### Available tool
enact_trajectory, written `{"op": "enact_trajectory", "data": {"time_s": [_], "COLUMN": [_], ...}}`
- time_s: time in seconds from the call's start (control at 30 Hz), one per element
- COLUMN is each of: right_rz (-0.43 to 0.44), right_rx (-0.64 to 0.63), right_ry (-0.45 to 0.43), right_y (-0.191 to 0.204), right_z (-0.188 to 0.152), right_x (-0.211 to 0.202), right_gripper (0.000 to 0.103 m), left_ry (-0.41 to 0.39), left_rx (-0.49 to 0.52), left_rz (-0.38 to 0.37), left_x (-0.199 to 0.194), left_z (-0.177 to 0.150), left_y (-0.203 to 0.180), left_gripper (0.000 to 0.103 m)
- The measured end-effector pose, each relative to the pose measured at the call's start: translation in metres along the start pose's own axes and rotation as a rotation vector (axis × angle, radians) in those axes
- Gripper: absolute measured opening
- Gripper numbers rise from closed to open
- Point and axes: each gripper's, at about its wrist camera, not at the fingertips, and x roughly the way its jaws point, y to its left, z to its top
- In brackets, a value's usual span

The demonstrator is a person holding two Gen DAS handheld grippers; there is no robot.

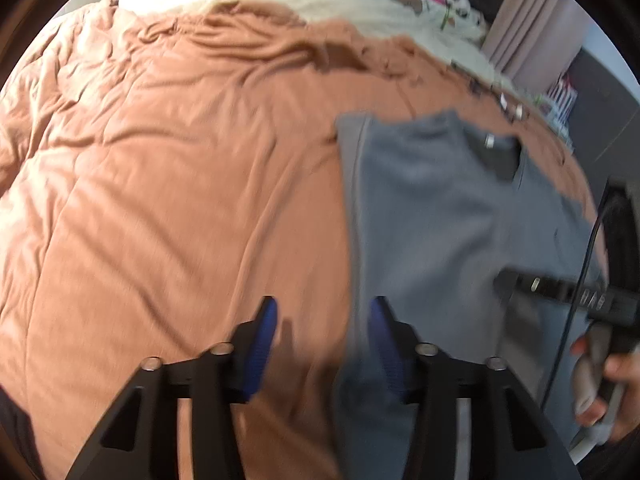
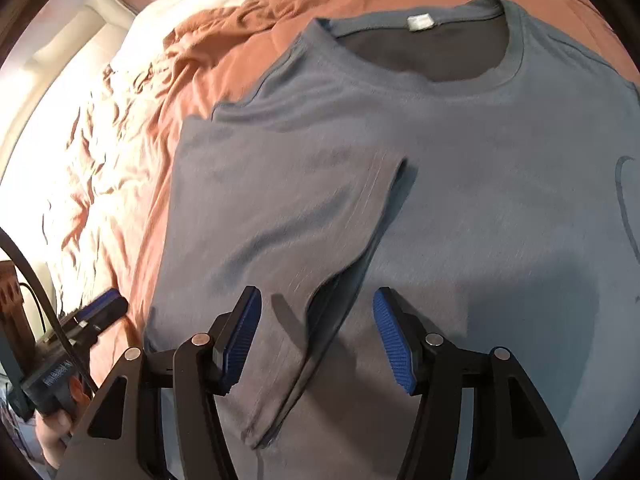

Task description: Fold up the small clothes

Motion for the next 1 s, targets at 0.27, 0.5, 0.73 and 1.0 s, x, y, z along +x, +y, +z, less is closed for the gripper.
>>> {"op": "enact_trajectory", "data": {"time_s": [0.27, 0.5, 0.73, 1.0], "right_rz": [0.052, 0.045, 0.04, 0.051], "right_rx": [-0.009, -0.031, -0.066, -0.082], "right_ry": [-0.028, -0.028, -0.023, -0.025], "right_y": [-0.023, -0.033, -0.031, -0.034], "right_z": [0.013, 0.027, 0.031, 0.029], "right_x": [-0.006, 0.002, 0.004, 0.006], "right_gripper": [0.051, 0.045, 0.043, 0.038], "left_ry": [-0.085, -0.12, -0.131, -0.129], "left_rx": [0.057, 0.108, 0.211, 0.239], "left_rz": [0.032, 0.046, 0.084, 0.099], "left_x": [0.02, 0.043, 0.066, 0.09], "left_z": [0.044, 0.069, 0.083, 0.092], "left_y": [-0.019, -0.028, -0.045, -0.051], "left_gripper": [0.054, 0.054, 0.054, 0.05]}}
